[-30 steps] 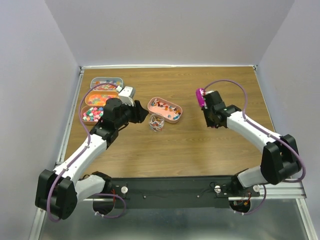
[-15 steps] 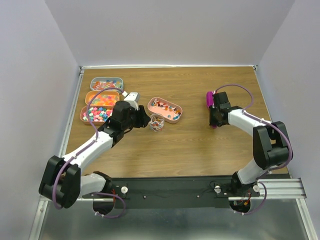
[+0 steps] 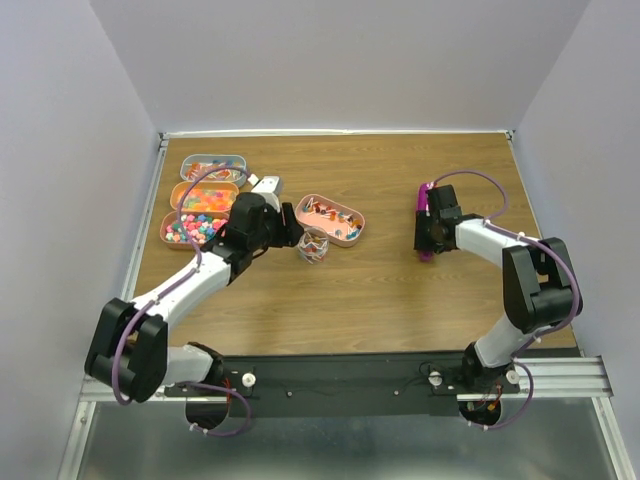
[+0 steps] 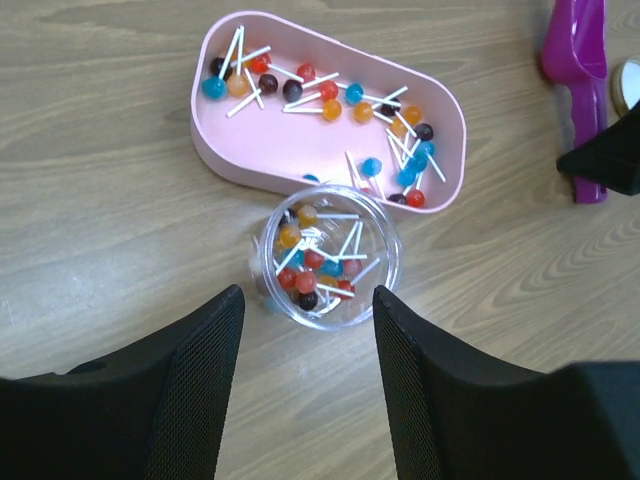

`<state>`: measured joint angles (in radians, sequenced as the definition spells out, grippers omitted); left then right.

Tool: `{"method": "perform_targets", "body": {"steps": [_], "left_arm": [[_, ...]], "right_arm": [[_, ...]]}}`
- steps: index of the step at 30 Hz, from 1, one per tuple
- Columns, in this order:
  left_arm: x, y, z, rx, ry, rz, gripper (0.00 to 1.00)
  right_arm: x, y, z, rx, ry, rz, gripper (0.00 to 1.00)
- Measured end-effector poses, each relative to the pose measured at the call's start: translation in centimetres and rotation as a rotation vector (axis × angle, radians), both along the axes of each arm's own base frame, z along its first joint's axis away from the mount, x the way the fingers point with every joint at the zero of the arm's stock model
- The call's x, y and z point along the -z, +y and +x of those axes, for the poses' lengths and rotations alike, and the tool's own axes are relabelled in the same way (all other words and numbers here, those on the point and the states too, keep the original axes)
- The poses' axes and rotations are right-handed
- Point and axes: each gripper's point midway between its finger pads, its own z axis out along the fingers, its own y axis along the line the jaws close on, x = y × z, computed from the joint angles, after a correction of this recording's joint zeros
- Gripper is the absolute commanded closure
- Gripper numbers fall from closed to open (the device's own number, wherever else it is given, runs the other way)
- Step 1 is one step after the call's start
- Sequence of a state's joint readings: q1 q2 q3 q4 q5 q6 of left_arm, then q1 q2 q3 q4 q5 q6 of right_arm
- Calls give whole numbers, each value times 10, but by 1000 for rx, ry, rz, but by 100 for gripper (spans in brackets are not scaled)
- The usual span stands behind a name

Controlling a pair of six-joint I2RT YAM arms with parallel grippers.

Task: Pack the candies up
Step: Place the spatula at the center of the board.

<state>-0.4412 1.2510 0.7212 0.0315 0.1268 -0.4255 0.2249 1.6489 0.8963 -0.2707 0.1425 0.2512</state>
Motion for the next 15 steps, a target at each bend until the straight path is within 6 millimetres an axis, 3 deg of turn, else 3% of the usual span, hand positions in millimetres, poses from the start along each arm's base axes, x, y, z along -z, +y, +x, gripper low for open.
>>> {"method": "perform_targets", "body": {"steps": [8,11,15], "left_arm": [[-5,-8,35,-2,19,77,37],[-7,-10,58,-6,19,122,39],[2,-13,88,8,37,183,41]], "right_arm": [[-10,-1,-5,5,-12,2,21],[-27,-2,-5,11,-49,8,12],[-63,0,-5,7,-138,40,10]]}}
